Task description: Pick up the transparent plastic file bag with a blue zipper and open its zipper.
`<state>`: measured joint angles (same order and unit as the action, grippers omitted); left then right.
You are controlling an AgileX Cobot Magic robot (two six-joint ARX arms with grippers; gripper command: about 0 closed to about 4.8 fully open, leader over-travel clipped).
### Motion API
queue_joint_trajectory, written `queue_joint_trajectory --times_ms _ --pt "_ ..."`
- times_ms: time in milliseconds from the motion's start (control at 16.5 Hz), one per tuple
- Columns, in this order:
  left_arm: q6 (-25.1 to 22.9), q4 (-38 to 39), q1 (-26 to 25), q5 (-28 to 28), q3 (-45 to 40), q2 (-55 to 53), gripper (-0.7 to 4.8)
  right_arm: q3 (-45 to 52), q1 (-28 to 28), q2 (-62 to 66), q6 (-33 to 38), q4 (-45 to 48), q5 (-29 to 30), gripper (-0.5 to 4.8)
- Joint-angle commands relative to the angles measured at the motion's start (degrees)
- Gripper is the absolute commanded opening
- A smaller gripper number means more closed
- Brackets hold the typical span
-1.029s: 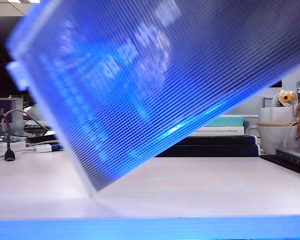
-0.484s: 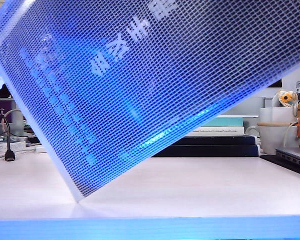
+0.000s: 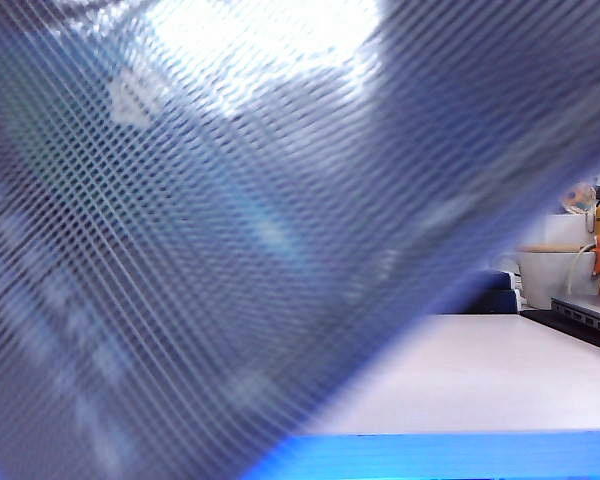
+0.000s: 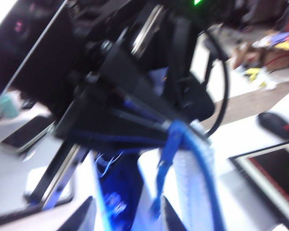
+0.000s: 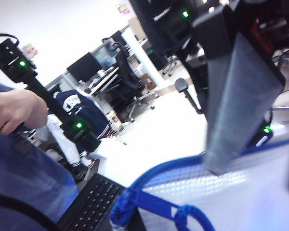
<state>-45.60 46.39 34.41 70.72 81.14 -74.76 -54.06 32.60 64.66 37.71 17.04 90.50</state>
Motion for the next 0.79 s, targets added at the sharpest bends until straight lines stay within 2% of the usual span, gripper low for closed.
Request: queue_joint_trajectory --times_ms 61,182,242,303,484,545,666,727,787 --pt "0.2 -0.15 0.61 7.02 0.09 -0.26 1.84 -0.35 0.04 -0.04 0.04 1.42 0.09 -0.06" --pt "0.2 -0.17 2.62 5.35 0.07 -1.01 2.12 -0.39 0.07 -0.04 0.09 1.49 0.09 -0.06" --pt "0.17 -0.17 4.07 2.12 0.07 -1.95 2.59 -0.39 0.5 -0.04 0.11 1.46 0.09 -0.06" --pt "-0.83 -0.15 5.6 -1.57 0.07 -3.26 2.59 -0.42 1.11 -0.2 0.79 1.51 0.09 -0.06" --pt "-1.38 -0.2 5.77 0.81 0.09 -4.85 2.54 -0.39 1.64 -0.07 1.22 1.68 0.09 -0.06" --pt "-1.33 -0.13 5.73 2.93 0.11 -4.76 2.2 -0.39 1.55 -0.07 1.2 1.66 0.07 -0.06" --pt "-1.31 0.24 5.62 4.15 0.11 -4.63 2.08 -0.39 1.51 -0.07 1.14 1.68 0.07 -0.06" --pt "-1.33 1.01 5.64 4.59 0.11 -4.63 1.65 -0.39 1.29 -0.07 1.11 1.66 0.07 -0.06" --pt "-1.36 1.95 5.64 7.87 0.11 -4.63 0.49 -0.35 0.35 -0.07 1.09 1.66 0.04 -0.06"
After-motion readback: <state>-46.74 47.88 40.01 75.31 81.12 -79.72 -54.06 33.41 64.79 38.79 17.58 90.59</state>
